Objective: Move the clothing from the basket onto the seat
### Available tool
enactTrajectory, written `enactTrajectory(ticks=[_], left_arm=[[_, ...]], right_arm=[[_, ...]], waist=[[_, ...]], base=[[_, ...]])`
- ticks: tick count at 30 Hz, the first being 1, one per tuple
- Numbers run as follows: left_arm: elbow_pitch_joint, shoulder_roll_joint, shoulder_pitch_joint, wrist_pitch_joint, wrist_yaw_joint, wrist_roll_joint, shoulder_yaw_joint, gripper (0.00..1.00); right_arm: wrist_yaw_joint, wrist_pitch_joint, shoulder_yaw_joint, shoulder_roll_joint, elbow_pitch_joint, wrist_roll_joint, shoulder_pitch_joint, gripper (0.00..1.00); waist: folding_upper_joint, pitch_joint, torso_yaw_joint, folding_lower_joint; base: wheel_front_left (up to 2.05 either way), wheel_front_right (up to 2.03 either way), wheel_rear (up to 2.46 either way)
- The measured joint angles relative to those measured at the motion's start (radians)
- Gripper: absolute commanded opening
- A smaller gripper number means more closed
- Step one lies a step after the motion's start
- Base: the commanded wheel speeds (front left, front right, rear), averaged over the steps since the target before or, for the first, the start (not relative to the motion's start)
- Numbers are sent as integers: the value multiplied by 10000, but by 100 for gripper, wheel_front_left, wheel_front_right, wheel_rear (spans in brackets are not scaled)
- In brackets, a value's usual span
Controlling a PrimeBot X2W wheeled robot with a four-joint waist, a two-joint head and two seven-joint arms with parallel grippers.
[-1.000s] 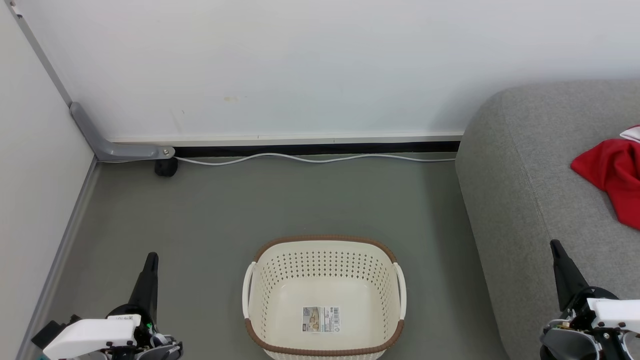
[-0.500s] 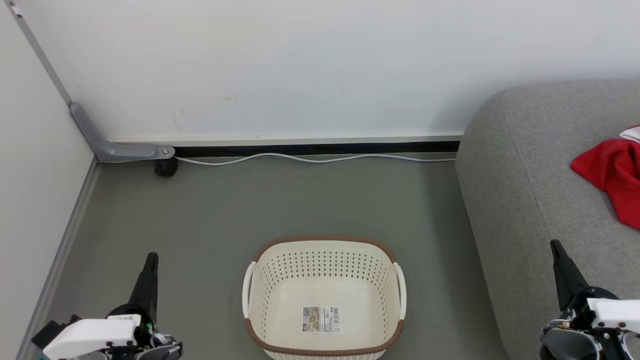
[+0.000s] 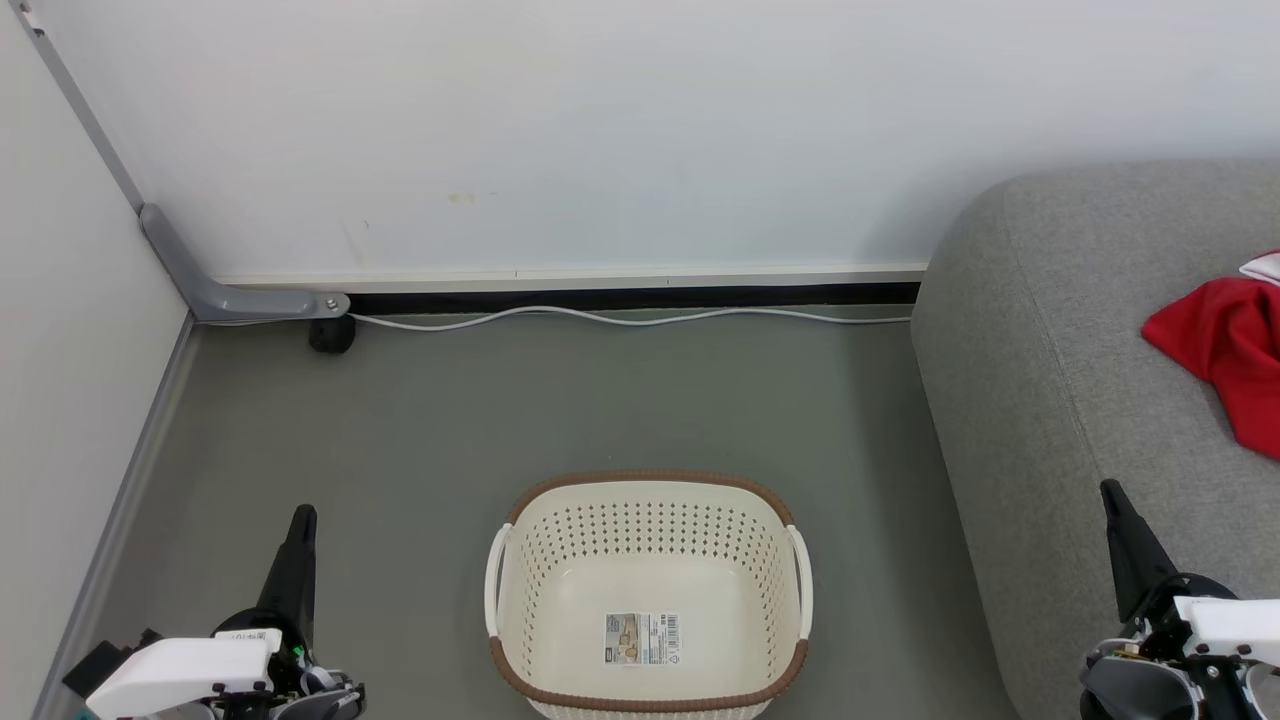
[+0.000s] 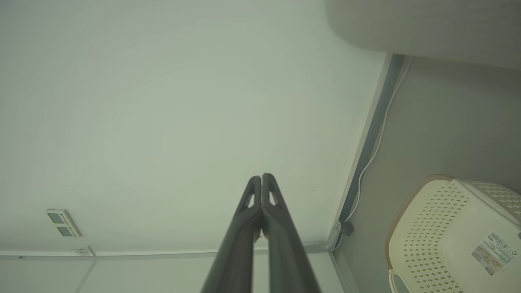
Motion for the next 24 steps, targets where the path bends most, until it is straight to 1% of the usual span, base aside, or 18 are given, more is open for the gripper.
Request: enactTrajectory(ticks=[24], left_arm=[[0, 0, 0, 0, 0, 0, 0, 0]], right_arm=[[0, 0, 0, 0, -2, 0, 0, 0]], waist=[[0, 0, 0, 0]], base=[[0, 0, 0]])
